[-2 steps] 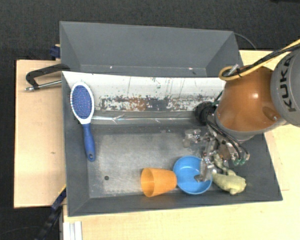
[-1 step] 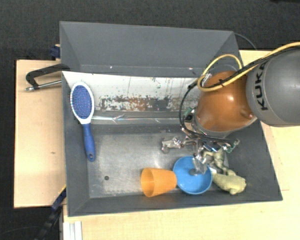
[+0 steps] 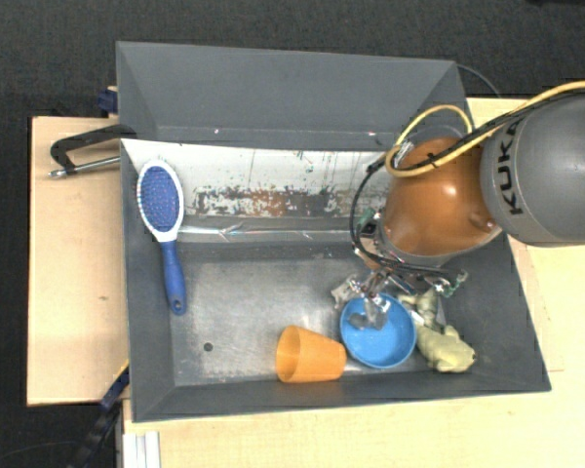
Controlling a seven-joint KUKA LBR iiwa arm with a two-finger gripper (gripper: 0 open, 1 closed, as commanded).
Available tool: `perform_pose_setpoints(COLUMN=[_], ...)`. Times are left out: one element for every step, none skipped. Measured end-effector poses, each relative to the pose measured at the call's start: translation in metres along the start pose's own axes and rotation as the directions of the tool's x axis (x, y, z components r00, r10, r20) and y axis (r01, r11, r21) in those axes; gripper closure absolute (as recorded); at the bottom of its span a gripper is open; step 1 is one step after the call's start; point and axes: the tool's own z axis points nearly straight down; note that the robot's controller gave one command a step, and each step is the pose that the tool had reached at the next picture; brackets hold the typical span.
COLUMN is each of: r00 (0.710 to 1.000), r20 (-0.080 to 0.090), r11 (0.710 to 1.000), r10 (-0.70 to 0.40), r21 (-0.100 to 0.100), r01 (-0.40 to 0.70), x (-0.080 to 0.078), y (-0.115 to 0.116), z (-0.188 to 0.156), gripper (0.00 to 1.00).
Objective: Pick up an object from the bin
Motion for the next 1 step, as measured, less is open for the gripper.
perform_pose_setpoints(r00=[0.999], r20=[0.005], r11=[0.999], r10=[-0.034], r21=[0.009], r01=[0.034], x=[0.0074], y=[-0.0079], z=[-0.1311], gripper=[1.0])
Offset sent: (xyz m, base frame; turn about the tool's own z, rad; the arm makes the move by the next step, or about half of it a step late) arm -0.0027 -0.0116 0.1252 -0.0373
